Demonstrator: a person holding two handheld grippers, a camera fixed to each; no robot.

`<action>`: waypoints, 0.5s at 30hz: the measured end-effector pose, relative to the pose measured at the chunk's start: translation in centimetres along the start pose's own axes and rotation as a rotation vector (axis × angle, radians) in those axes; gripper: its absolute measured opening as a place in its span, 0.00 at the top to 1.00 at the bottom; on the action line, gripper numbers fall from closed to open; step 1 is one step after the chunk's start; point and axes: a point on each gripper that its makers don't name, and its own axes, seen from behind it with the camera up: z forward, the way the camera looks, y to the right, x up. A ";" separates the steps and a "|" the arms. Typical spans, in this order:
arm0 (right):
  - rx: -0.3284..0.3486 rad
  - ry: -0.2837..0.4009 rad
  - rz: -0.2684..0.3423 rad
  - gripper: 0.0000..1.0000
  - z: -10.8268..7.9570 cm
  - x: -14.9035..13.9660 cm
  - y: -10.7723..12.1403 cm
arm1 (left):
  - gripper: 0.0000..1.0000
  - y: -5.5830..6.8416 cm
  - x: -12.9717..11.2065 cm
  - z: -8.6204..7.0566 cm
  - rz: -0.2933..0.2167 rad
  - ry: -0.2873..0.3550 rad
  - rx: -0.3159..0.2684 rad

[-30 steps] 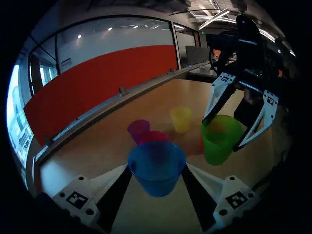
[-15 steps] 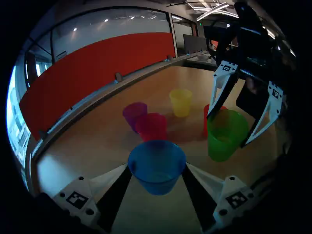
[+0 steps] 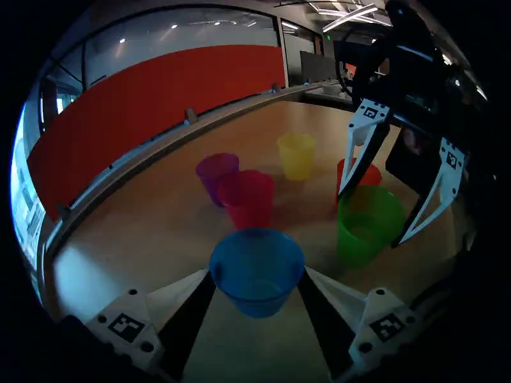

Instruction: Pour water

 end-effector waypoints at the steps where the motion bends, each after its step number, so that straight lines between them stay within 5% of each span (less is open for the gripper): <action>1: 0.001 -0.001 0.000 0.06 0.1 0.0 0.0 | 0.14 0.0 -0.1 0.1 0.001 -0.001 -0.001; 15: 0.000 -0.007 0.004 0.06 0.7 -0.2 0.2 | 0.14 0.2 -1.2 0.7 0.004 -0.015 -0.010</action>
